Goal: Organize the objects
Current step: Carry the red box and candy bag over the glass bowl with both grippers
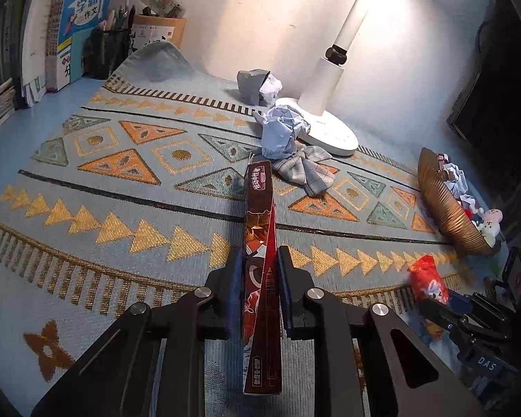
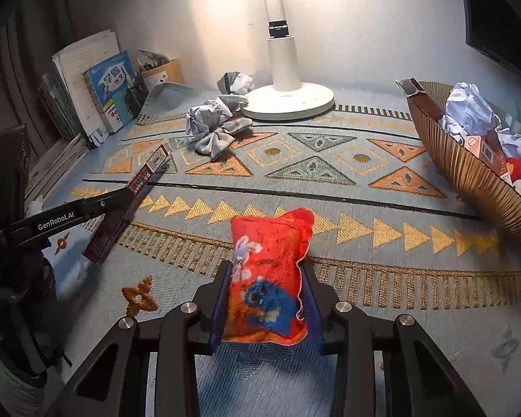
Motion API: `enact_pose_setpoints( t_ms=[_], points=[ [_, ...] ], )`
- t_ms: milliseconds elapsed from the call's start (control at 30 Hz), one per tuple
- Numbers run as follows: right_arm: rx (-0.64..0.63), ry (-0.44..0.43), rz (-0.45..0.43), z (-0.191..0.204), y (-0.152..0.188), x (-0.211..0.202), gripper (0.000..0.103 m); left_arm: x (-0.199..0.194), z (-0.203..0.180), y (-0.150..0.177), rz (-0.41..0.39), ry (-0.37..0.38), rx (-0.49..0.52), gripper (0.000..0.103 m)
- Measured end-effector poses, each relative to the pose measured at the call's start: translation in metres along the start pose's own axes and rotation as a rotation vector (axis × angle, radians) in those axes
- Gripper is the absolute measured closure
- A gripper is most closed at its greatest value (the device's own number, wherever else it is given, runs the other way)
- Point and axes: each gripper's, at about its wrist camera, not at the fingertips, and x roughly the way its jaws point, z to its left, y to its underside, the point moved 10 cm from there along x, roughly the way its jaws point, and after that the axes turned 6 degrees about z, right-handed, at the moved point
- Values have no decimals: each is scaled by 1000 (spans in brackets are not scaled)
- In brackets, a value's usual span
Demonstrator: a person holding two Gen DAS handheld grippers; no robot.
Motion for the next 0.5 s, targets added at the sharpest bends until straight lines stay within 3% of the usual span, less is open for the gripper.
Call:
enact_pose_setpoints(
  t_ms=[133, 200, 267, 400, 500],
  points=[
    [16, -16, -32, -2, -2, -10, 66, -1, -9, 2, 10, 8, 31, 87],
    [53, -65, -40, -7, -4, -20, 67, -3, -25, 1, 35, 32, 73, 88],
    [99, -85, -62, -20, -12, -39, 67, -14, -53, -11, 12, 64, 117, 88],
    [195, -22, -191, -72, -47, -103, 67, -32, -135, -43, -37, 184, 211, 88],
    [277, 95, -273, -127, -67, -146, 67, -27, -201, -57, -38, 256, 291, 88]
  ],
)
